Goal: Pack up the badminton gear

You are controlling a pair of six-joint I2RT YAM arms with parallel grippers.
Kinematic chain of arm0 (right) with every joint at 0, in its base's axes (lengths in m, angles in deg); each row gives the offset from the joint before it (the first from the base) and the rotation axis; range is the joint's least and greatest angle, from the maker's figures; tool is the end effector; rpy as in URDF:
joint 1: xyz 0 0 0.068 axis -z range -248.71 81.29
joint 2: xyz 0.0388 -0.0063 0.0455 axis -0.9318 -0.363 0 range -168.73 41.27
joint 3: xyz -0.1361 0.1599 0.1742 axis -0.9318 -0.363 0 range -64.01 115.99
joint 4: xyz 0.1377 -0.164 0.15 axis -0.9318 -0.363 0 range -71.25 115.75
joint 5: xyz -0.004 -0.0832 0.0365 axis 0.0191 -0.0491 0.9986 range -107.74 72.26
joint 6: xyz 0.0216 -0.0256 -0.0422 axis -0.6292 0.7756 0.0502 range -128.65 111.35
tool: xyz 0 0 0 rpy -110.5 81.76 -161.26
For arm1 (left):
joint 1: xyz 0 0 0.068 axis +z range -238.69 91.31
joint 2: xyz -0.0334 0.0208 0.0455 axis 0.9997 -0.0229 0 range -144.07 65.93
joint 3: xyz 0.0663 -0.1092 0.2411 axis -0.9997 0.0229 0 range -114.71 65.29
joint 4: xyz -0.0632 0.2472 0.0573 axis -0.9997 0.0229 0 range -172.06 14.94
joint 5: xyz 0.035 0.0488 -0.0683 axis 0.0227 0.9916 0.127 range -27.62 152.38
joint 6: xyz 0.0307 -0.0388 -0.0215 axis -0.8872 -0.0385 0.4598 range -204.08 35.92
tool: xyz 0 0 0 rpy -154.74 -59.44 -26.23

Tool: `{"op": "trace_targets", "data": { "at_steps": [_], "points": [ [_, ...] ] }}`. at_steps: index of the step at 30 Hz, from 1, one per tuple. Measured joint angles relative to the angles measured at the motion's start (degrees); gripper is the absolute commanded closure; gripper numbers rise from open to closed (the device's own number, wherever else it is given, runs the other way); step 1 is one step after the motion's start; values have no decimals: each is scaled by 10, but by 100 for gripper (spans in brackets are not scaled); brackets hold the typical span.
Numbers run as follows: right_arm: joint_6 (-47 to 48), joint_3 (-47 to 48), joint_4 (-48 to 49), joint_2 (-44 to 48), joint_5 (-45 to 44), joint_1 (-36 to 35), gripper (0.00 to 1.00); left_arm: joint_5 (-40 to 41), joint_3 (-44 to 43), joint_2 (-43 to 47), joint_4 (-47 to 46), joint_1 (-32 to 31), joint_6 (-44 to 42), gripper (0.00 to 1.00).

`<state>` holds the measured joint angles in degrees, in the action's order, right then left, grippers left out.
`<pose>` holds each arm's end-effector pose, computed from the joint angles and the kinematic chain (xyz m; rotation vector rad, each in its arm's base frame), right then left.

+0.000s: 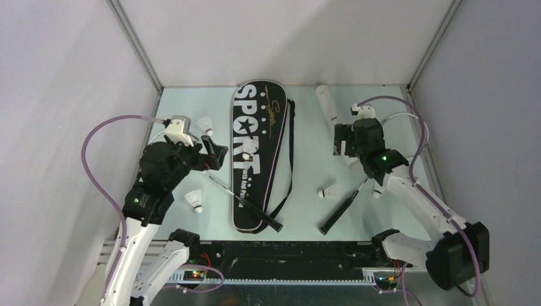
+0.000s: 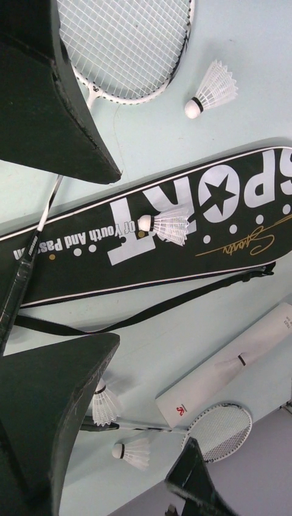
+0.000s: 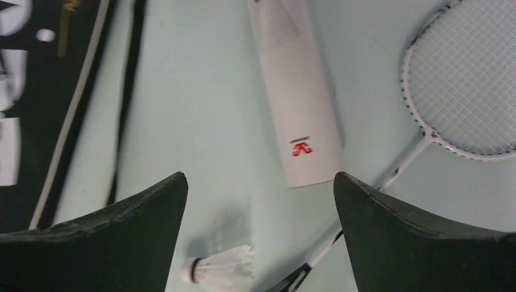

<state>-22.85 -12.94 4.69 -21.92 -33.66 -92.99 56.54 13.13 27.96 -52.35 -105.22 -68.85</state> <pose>0.2261 0.0912 0.2971 -0.0263 2.1266 0.0979 0.1334 -0.0434 0.3650 0.0936 1.8652 -0.4798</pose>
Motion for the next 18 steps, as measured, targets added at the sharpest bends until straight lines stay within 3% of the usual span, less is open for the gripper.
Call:
{"op": "trace_targets", "data": {
  "at_steps": [5, 8, 18],
  "points": [
    [30, 10, 22, -87, 42, 68, 15, 1, 0, -7, 0, 6, 4, 0],
    [46, 43, 23, -151, 79, 100, 11, 0, 0, -12, 0, 10, 9, 0],
    [90, 256, -20, -395, 121, 125, 5, -8, 7, -14, 0, 24, 14, 0]
  ]
}}
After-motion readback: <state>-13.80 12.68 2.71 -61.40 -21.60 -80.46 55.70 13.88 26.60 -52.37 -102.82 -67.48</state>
